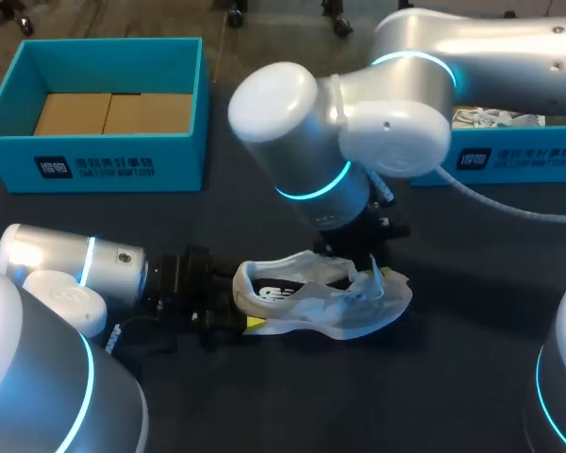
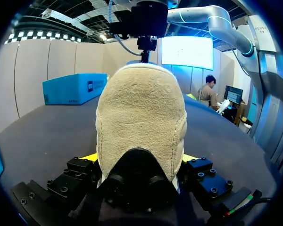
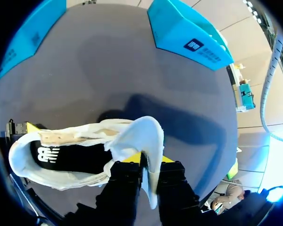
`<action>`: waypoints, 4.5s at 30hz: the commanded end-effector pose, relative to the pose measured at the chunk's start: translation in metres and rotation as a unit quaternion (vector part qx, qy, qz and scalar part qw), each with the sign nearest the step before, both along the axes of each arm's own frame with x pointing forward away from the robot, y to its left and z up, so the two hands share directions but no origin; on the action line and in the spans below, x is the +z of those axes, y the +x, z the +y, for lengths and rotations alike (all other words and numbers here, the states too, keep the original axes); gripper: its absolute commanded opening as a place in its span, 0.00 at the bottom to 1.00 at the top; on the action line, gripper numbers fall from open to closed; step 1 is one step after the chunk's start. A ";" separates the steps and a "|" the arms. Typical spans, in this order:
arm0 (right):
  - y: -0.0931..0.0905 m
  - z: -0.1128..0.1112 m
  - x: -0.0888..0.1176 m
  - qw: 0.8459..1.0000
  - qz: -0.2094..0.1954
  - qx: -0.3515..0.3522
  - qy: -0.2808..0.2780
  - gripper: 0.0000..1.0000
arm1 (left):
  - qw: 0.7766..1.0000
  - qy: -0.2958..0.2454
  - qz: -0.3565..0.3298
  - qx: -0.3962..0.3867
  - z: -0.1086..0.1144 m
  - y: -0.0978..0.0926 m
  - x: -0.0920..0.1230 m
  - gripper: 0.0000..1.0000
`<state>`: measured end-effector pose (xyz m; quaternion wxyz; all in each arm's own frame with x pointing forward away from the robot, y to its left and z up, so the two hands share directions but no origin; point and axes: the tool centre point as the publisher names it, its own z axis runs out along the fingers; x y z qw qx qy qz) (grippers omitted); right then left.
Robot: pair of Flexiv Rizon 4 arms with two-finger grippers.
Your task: Take the shoe out of the shoebox, open the shoe tongue, remove and reinsert the insole, then place the shoe into the shoebox
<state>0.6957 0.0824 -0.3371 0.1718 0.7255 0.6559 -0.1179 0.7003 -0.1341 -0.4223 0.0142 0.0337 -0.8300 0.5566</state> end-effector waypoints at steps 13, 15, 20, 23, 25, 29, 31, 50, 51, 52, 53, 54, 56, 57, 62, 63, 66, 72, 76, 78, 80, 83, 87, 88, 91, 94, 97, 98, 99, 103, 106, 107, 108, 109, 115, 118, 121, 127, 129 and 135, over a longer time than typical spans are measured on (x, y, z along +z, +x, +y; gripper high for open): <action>-0.003 -0.033 -0.037 0.999 0.010 -0.007 0.039 0.47 | 1.000 0.001 0.000 0.001 0.001 -0.002 -0.002 0.00; -0.004 -0.035 -0.039 0.999 0.011 -0.008 0.039 0.49 | 1.000 0.001 0.000 0.001 0.001 -0.002 -0.002 0.00; -0.004 -0.044 -0.044 0.999 0.016 -0.011 0.038 0.60 | 1.000 0.001 0.000 0.001 0.001 -0.002 -0.002 0.00; -0.003 -0.046 -0.045 0.999 0.015 -0.012 0.039 0.61 | 1.000 0.001 0.000 0.001 0.001 -0.002 -0.002 0.00; -0.003 -0.048 -0.044 0.999 0.015 -0.012 0.040 0.68 | 1.000 0.001 0.000 0.001 0.001 -0.002 -0.002 0.00; -0.001 -0.048 -0.030 0.999 0.008 -0.006 0.031 0.81 | 1.000 0.001 0.000 0.001 0.001 -0.002 -0.002 0.00; 0.002 -0.046 -0.022 1.000 0.002 0.000 0.024 0.82 | 1.000 0.001 0.000 0.001 0.001 -0.002 -0.002 0.00; 0.033 0.004 0.056 0.991 -0.041 0.122 -0.037 0.92 | 1.000 0.001 0.000 0.001 0.001 -0.002 -0.002 0.00; 0.034 0.005 0.057 0.991 -0.042 0.124 -0.038 0.92 | 1.000 0.001 0.000 0.001 0.001 -0.002 -0.002 0.00; 0.037 0.013 0.063 0.988 -0.043 0.138 -0.045 0.93 | 1.000 0.001 0.000 0.001 0.001 -0.002 -0.002 0.00; 0.039 0.018 0.067 0.987 -0.045 0.148 -0.049 0.93 | 1.000 0.001 0.000 0.001 0.001 -0.002 -0.002 0.00; 0.040 0.019 0.069 0.986 -0.046 0.151 -0.051 0.94 | 1.000 0.001 0.000 0.001 0.001 -0.002 -0.002 0.00; 0.045 0.031 0.078 0.981 -0.051 0.177 -0.056 0.96 | 1.000 0.001 0.000 0.001 0.001 -0.002 -0.002 0.00; 0.047 0.036 0.082 0.980 -0.055 0.185 -0.056 0.96 | 1.000 0.001 0.000 0.001 0.001 -0.002 -0.002 0.00; 0.055 0.059 0.100 0.968 -0.068 0.233 -0.062 1.00 | 1.000 0.001 0.000 0.001 0.001 -0.002 -0.002 0.00; 0.056 0.062 0.102 0.967 -0.070 0.237 -0.063 1.00 | 1.000 0.001 0.000 0.001 0.001 -0.002 -0.002 0.00; 0.060 0.076 0.110 0.957 -0.077 0.275 -0.058 1.00 | 1.000 0.001 0.000 0.001 0.001 -0.002 -0.002 0.00; 0.064 0.098 0.114 0.929 -0.074 0.358 -0.053 1.00 | 1.000 0.001 0.000 0.001 0.001 -0.002 -0.002 0.00; 0.065 0.113 0.114 0.899 -0.061 0.430 -0.052 1.00 | 1.000 0.001 0.000 0.001 0.001 -0.002 -0.002 0.00; 0.065 0.120 0.112 0.885 -0.051 0.460 -0.051 1.00 | 1.000 0.001 0.000 0.001 0.001 -0.002 -0.002 0.00; 0.064 0.127 0.110 0.866 -0.037 0.496 -0.052 0.86 | 1.000 0.001 0.000 0.001 0.001 -0.002 -0.002 0.00; 0.062 0.135 0.106 0.846 -0.021 0.531 -0.039 0.51 | 1.000 0.001 0.000 0.001 0.001 -0.002 -0.002 0.00; 0.059 0.143 0.100 0.823 0.006 0.567 -0.036 0.26 | 1.000 0.001 0.000 0.001 0.001 -0.002 -0.002 0.00; 0.058 0.146 0.099 0.815 0.009 0.578 -0.034 0.09 | 1.000 0.001 0.000 0.001 0.001 -0.002 -0.002 0.00; 0.055 0.148 0.095 0.803 0.030 0.595 -0.029 0.00 | 1.000 0.001 0.000 0.001 0.001 -0.002 -0.002 0.00; 0.050 0.147 0.089 0.794 0.039 0.606 -0.018 0.00 | 1.000 0.001 0.000 0.001 0.001 -0.002 -0.002 0.00; 0.043 0.144 0.081 0.786 0.049 0.616 -0.006 0.00 | 1.000 0.001 0.000 0.001 0.001 -0.002 -0.002 0.00; 0.041 0.142 0.077 0.782 0.054 0.621 -0.003 0.00 | 1.000 0.001 0.000 0.001 0.001 -0.002 -0.002 0.00; 0.038 0.142 0.074 0.774 0.059 0.630 0.001 0.00 | 1.000 0.001 0.000 0.001 0.001 -0.002 -0.002 0.00; 0.028 0.140 0.060 0.756 0.077 0.650 0.009 0.00 | 1.000 0.001 0.000 0.001 0.001 -0.002 -0.002 0.00; 0.022 0.138 0.051 0.742 0.085 0.664 0.014 0.00 | 1.000 0.001 0.000 0.001 0.001 -0.002 -0.002 0.00; 0.020 0.137 0.047 0.739 0.089 0.668 0.014 0.00 | 1.000 0.001 0.000 0.001 0.001 -0.002 -0.002 0.00; 0.018 0.136 0.042 0.736 0.094 0.671 0.016 0.00 | 1.000 0.001 0.000 0.001 0.001 -0.002 -0.002 0.00; 0.017 0.134 0.036 0.741 0.098 0.664 0.022 0.00 | 1.000 0.001 0.000 0.001 0.001 -0.002 -0.002 0.00; 0.016 0.132 0.032 0.743 0.109 0.659 0.029 0.00 | 1.000 0.001 0.000 0.001 0.001 -0.002 -0.002 0.00; 0.016 0.132 0.032 0.743 0.109 0.659 0.029 0.00 | 1.000 0.001 0.000 0.001 0.001 -0.002 -0.002 0.00; 0.016 0.132 0.032 0.743 0.109 0.659 0.029 0.00 | 1.000 0.001 0.000 0.001 0.001 -0.002 -0.002 0.00; 0.012 0.128 -0.003 0.744 0.075 0.663 0.037 0.00 | 1.000 0.001 0.000 0.001 0.001 -0.002 -0.002 0.00; 0.010 0.128 -0.006 0.743 0.081 0.664 0.035 0.00 | 1.000 0.001 0.000 0.001 0.001 -0.002 -0.002 0.00; 0.005 0.124 -0.020 0.740 0.082 0.666 0.055 0.00 | 1.000 0.001 0.000 0.001 0.001 -0.002 -0.002 0.00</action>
